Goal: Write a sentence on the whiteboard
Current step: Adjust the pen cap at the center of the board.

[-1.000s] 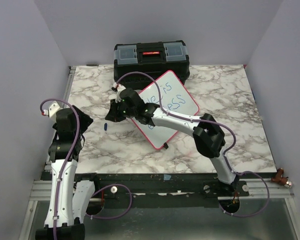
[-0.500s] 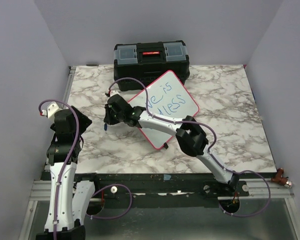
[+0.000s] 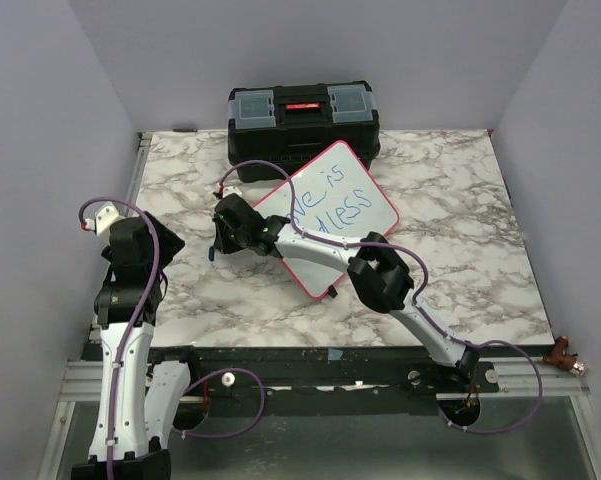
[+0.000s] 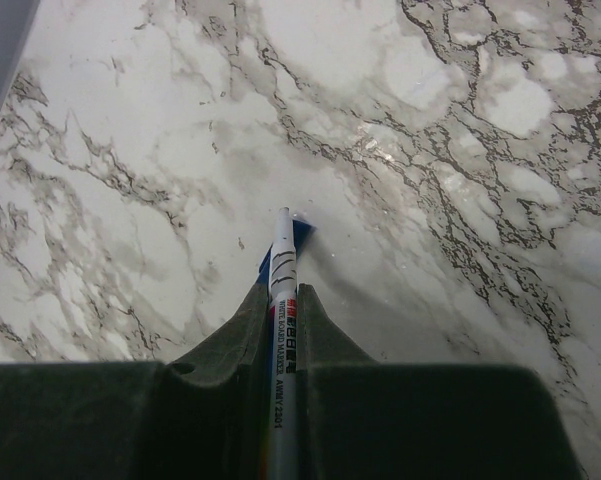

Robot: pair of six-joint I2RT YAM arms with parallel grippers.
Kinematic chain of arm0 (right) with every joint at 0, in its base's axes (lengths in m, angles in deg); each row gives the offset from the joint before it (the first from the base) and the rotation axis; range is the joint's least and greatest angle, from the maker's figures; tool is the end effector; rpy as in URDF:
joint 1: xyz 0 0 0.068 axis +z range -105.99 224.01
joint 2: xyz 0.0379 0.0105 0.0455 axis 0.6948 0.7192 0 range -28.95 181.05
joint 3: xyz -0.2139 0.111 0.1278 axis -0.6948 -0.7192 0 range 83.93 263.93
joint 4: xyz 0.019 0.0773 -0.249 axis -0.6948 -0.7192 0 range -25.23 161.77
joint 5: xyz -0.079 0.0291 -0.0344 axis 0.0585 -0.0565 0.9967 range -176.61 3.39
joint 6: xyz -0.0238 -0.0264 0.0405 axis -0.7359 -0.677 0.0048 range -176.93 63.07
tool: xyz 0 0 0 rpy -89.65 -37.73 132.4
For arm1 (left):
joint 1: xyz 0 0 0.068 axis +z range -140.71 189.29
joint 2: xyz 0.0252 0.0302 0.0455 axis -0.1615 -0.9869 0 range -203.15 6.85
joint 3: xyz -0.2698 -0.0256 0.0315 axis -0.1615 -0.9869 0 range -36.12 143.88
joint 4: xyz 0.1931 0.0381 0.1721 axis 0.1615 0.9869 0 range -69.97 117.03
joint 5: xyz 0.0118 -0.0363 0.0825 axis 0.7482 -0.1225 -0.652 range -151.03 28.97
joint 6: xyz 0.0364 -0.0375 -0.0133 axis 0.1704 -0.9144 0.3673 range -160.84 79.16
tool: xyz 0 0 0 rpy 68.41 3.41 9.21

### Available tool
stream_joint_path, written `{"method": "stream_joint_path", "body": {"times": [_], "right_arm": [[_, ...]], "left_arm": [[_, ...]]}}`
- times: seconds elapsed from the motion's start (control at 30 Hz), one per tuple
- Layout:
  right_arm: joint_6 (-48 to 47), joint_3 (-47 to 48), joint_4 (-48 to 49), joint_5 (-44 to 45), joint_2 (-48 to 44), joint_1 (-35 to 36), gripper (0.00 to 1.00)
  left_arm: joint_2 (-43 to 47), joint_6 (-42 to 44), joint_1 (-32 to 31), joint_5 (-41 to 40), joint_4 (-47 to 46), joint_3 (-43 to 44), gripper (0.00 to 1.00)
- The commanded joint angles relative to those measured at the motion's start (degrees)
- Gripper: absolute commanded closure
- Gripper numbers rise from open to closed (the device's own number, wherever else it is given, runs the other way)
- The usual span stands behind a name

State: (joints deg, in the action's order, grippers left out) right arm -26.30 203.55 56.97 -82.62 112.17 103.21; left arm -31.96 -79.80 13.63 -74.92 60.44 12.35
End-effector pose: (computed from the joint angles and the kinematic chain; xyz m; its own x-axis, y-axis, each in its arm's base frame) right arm 0.2908 0.4828 0.1804 -0.6828 -0.1529 -0.7144 -0.5581 0.7402 0.3750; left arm 0.1380 0.0190 0.3237 -0.2209 -0.6289 -0.7455 -0.5376 0.7162 -0.4449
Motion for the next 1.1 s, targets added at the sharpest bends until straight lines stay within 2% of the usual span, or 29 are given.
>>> {"method": "stream_joint_path", "body": {"times": [0.0, 0.53, 0.73, 0.9, 1.07], "right_arm": [[0.5, -0.9, 0.3, -0.3, 0.6, 0.4, 0.99], [0.9, -9.1, 1.6, 0.2, -3.9, 0.9, 0.99], [1.6, -17.7, 2.6, 0.9, -9.3, 1.7, 0.99], [2.7, -31.5, 4.8, 1.0, -18.4, 2.9, 0.99], [2.7, -40.7, 6.9, -1.8, -25.8, 5.3, 0.99]], "left_arm": [[-0.1, 0.8, 0.3, -0.3, -0.8, -0.2, 0.30], [0.1, 0.6, 0.3, -0.4, -0.7, -0.7, 0.30], [0.1, 0.7, 0.3, -0.4, -0.5, -0.5, 0.30], [0.2, 0.6, 0.3, -0.3, -0.3, -0.5, 0.30], [-0.3, 0.4, 0.3, 0.3, -1.1, -1.4, 0.30]]}}
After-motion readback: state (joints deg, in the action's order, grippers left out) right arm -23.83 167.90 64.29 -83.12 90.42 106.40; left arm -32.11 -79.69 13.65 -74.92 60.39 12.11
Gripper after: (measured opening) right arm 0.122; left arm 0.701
